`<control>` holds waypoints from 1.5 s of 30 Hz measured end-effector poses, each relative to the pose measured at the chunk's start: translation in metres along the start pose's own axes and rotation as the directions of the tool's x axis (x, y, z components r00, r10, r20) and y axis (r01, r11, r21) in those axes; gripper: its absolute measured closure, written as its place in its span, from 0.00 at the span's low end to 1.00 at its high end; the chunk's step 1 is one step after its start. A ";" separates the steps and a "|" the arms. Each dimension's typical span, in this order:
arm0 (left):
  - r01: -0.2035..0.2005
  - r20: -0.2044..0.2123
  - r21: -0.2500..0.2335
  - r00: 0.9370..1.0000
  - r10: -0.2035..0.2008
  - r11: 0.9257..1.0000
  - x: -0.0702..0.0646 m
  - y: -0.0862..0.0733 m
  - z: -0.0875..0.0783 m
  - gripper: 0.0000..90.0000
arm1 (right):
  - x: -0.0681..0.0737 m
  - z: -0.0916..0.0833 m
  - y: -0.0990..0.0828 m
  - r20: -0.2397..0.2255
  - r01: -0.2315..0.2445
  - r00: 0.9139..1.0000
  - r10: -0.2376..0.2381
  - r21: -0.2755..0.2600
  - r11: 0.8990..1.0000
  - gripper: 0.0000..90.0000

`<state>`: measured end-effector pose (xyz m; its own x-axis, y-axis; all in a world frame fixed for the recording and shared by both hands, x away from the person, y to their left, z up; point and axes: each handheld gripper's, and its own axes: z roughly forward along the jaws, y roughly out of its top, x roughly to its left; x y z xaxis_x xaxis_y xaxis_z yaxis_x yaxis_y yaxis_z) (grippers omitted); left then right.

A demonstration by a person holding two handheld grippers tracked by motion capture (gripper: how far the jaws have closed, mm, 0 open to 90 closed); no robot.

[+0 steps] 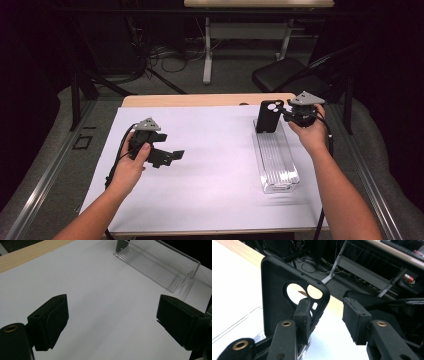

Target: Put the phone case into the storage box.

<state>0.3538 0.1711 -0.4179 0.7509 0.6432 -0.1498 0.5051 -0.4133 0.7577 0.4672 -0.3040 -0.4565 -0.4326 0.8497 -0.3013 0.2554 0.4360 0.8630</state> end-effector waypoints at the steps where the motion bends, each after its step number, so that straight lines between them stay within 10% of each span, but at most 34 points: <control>1: 0.001 0.001 -0.001 1.000 -0.001 1.000 0.000 0.000 0.000 0.13 | 0.000 0.000 0.000 -0.005 -0.002 1.000 0.002 0.004 1.000 0.64; 21: 0.005 0.003 -0.005 1.000 -0.005 1.000 0.000 -0.001 0.001 0.12 | 0.002 -0.002 0.002 -0.018 -0.029 0.999 0.029 0.034 0.999 0.57; 45: 0.002 0.004 -0.006 1.000 -0.002 1.000 0.000 -0.001 0.001 0.13 | 0.005 -0.013 0.007 0.000 -0.084 0.996 0.084 0.045 0.995 0.26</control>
<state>0.3540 0.1713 -0.4192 0.7513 0.6418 -0.1540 0.5042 -0.4076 0.7613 0.4552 -0.3004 -0.4467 -0.4096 0.8833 -0.2280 0.3297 0.3763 0.8658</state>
